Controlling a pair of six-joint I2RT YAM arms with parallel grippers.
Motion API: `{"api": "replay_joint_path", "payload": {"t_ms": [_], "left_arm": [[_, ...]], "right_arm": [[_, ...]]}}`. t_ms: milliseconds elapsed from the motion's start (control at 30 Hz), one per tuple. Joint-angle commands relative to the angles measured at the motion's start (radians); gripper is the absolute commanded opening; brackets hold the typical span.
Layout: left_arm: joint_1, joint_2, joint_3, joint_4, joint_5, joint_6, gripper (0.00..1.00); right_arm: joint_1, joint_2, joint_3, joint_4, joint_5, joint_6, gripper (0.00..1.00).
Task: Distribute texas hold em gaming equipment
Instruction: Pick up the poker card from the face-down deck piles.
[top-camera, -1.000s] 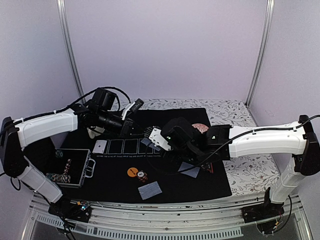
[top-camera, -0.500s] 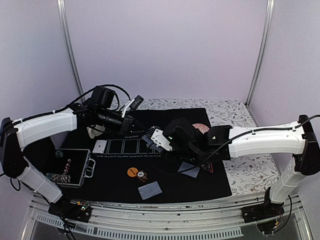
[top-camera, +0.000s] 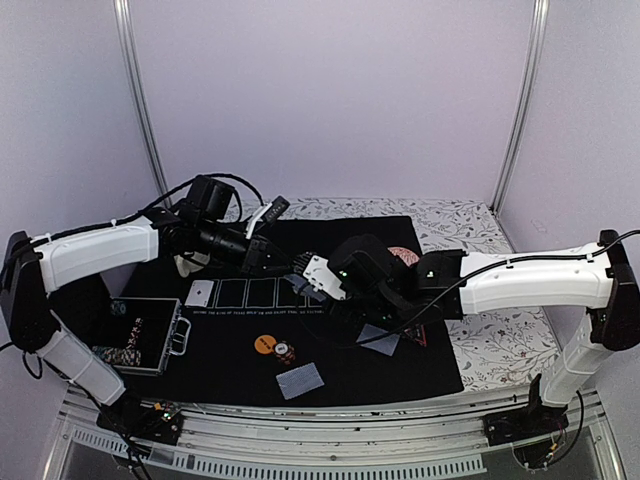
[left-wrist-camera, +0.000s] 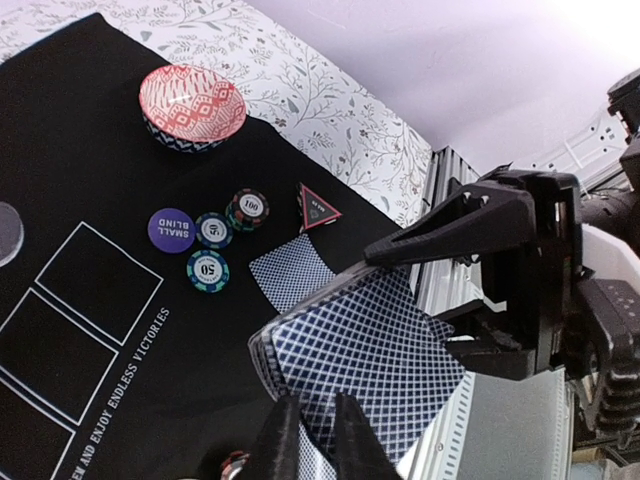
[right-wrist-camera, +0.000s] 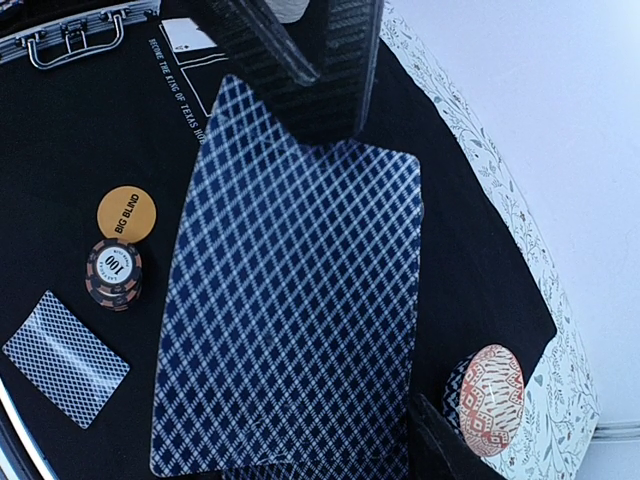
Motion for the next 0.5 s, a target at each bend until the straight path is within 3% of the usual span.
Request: {"api": "replay_joint_path", "payload": {"t_ms": [0,233,467], "left_arm": [[0.009,0.011,-0.005,-0.018,0.021,-0.006,0.21],[0.009,0.005,-0.004,-0.012,0.027,-0.013,0.45],[0.007,0.047,0.005,-0.011,0.021,-0.014,0.61]], "right_arm": [[-0.009,-0.045,-0.003,0.044,-0.002,0.009,0.49],[-0.009,-0.044,-0.003,0.049,-0.001,0.006,0.49],[-0.010,-0.040,0.005,0.057,-0.004,-0.002,0.48]]}}
